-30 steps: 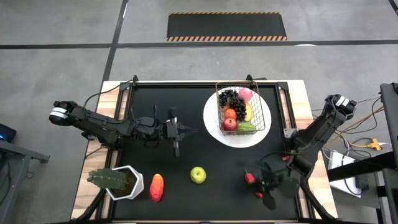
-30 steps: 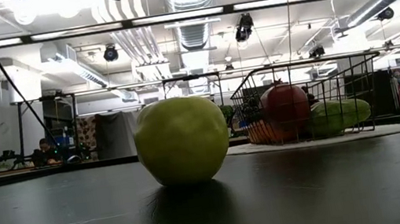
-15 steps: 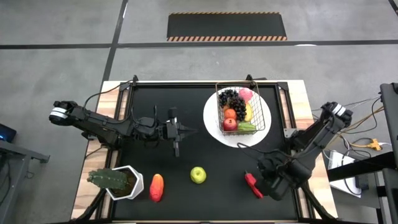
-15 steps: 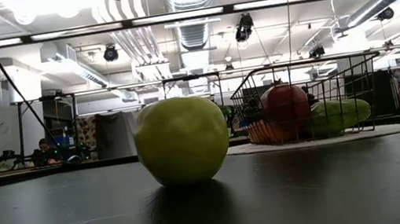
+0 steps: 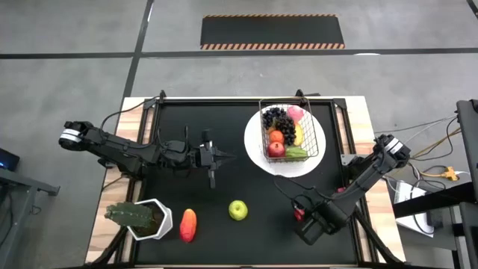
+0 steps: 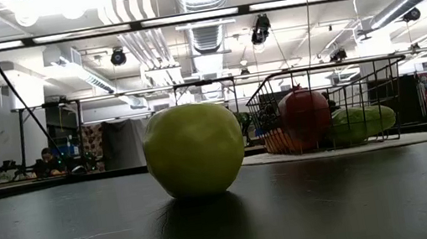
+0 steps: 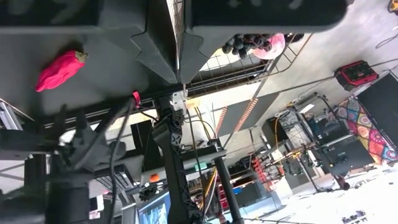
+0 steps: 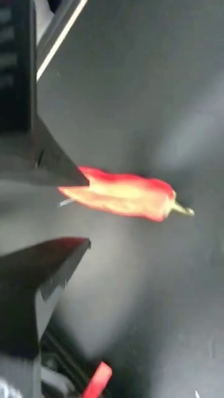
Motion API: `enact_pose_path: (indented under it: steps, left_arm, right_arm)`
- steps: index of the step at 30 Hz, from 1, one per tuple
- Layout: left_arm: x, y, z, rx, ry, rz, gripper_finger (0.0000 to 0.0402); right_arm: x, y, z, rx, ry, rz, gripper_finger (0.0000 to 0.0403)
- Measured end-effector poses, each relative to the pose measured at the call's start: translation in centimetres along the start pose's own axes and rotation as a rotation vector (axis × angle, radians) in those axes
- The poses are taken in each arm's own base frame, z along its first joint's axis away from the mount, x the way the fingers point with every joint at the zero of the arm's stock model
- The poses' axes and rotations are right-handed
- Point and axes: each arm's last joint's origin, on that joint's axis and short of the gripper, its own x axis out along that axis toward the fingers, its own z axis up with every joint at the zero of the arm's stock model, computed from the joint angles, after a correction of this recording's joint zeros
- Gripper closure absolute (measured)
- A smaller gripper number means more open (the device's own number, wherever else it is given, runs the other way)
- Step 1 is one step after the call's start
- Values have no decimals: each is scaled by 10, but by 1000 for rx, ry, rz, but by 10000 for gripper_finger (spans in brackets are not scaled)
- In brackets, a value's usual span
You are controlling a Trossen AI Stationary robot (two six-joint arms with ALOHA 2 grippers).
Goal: Build produce basket
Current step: Put the red chili pepper into the wire basket
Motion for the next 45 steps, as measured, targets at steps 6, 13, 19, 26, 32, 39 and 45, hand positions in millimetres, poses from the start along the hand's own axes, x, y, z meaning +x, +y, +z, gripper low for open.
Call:
enact_pose_path:
  steps: [6,13,19,26,32,39,45]
  left_arm:
    - [-1,0,1,-1,-3,1,402]
    - [-1,1,1,-2,-6,1,402]
    - [-1,1,1,-1,-5,1,402]
    - [-1,1,1,0,-5,1,402]
    - [-1,1,1,1,-5,1,402]
    - [-1,1,1,1,-5,1,402]
    - [-1,1,1,18,-5,1,402]
  right_arm:
    - [16,17,3,10,31,46,182]
    - [49,30,7,7,34,-58,118]
    - [76,38,17,-67,39,-143,122]
    - [99,43,24,-145,53,-203,153]
    - [98,43,27,-140,53,-188,210]
    - [96,42,28,-130,51,-180,307]
    - [91,40,28,-168,52,-173,328]
